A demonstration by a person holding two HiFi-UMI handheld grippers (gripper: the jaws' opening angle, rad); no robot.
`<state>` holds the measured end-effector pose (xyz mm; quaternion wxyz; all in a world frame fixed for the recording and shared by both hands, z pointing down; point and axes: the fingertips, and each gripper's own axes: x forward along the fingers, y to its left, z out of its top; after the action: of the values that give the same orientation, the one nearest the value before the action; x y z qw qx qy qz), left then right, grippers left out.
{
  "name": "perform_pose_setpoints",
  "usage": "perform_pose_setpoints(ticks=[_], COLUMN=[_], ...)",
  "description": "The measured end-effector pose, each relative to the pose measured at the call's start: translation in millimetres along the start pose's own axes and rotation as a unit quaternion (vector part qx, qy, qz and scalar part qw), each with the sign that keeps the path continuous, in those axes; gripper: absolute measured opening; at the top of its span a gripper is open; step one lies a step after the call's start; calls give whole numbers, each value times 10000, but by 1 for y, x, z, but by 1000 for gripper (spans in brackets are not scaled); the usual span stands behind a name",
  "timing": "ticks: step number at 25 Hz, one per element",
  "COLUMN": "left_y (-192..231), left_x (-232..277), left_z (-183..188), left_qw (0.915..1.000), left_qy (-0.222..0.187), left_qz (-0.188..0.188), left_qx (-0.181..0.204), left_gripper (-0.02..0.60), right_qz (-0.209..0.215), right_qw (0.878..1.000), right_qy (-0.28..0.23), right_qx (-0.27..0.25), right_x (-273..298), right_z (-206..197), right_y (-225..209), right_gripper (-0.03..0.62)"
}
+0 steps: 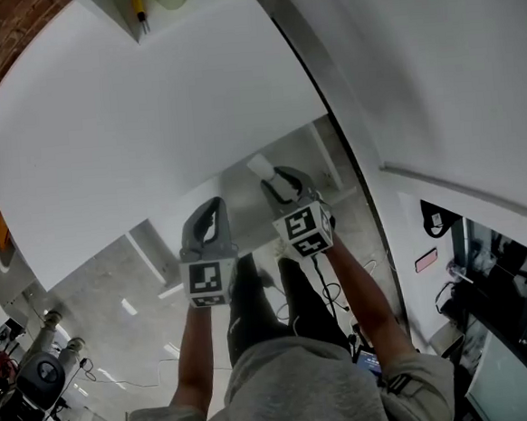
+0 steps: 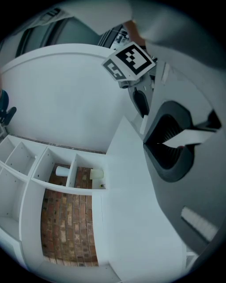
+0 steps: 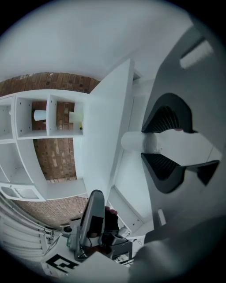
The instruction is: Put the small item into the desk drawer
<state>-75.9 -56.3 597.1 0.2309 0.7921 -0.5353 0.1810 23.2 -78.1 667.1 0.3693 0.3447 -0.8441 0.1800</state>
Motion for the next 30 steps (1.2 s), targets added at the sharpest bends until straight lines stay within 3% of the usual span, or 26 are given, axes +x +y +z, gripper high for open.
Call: perform_pose_setpoints(ticks=[7, 30], left_y=[10, 26], left_x=[8, 11], left_z=[-20, -27], left_qw=[9998, 9990], left_qy=[169, 220], left_qz=[18, 150], left_qx=[-61, -372], left_gripper=[12, 12], right_qz=[330, 449], right_qw=[9980, 9911], right_qy=[524, 1256], right_qx=[100, 9], right_x=[35, 92], right_z=[-15, -30], right_y=[2, -2], right_gripper=[150, 160])
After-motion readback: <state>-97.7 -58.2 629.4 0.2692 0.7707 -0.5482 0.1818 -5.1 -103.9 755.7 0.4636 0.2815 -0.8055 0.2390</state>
